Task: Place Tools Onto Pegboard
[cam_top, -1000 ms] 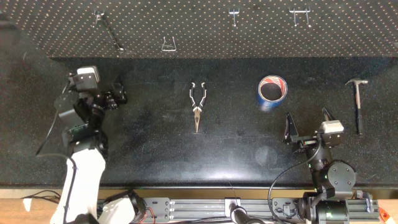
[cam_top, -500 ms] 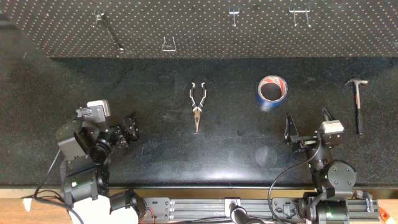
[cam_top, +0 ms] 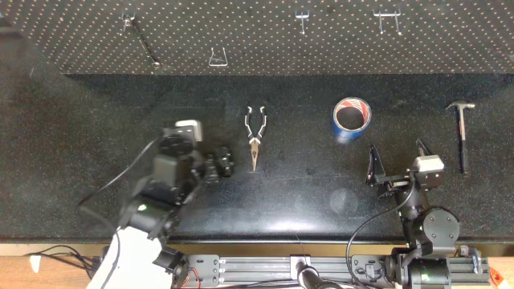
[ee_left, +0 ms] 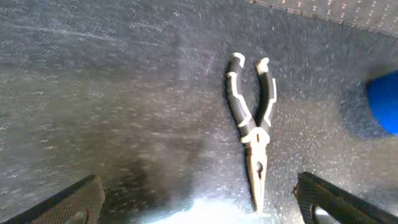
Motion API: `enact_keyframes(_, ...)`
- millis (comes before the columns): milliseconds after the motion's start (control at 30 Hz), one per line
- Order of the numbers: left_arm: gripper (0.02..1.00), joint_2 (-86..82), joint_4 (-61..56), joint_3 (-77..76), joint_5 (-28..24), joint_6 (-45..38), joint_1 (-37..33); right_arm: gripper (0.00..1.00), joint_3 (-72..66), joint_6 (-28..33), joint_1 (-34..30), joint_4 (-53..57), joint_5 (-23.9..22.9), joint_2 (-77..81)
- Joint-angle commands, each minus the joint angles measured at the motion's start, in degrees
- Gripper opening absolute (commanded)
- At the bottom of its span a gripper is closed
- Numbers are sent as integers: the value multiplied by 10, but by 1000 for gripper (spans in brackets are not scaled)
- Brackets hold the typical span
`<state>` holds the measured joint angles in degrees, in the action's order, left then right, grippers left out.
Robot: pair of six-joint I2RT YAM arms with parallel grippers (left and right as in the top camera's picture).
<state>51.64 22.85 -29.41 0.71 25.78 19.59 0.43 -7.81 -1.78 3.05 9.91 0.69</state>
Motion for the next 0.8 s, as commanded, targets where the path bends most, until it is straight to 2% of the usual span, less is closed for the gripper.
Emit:
enact_keyframes(33, 996, 117, -22, -55, 64, 59, 102, 976, -2, 8, -2, 3, -3, -5)
enact_keyframes(100, 996, 183, 3, -109, 62, 59, 113, 976, -2, 8, -2, 3, -3, -5)
enact_keyframes(233, 996, 305, 170, -273, 52, 57, 112, 976, -2, 8, -2, 3, -3, -5)
enact_keyframes(333, 996, 386, 236, -357, 49, 54, 112, 976, -2, 8, -2, 3, -3, -5)
enact_keyframes(567, 996, 484, 188, -378, 18, 54, 112, 976, -2, 8, -2, 3, -3, -5)
enact_keyframes(800, 996, 512, 125, -378, 58, 66, 96, 976, -2, 8, -2, 3, -3, -5)
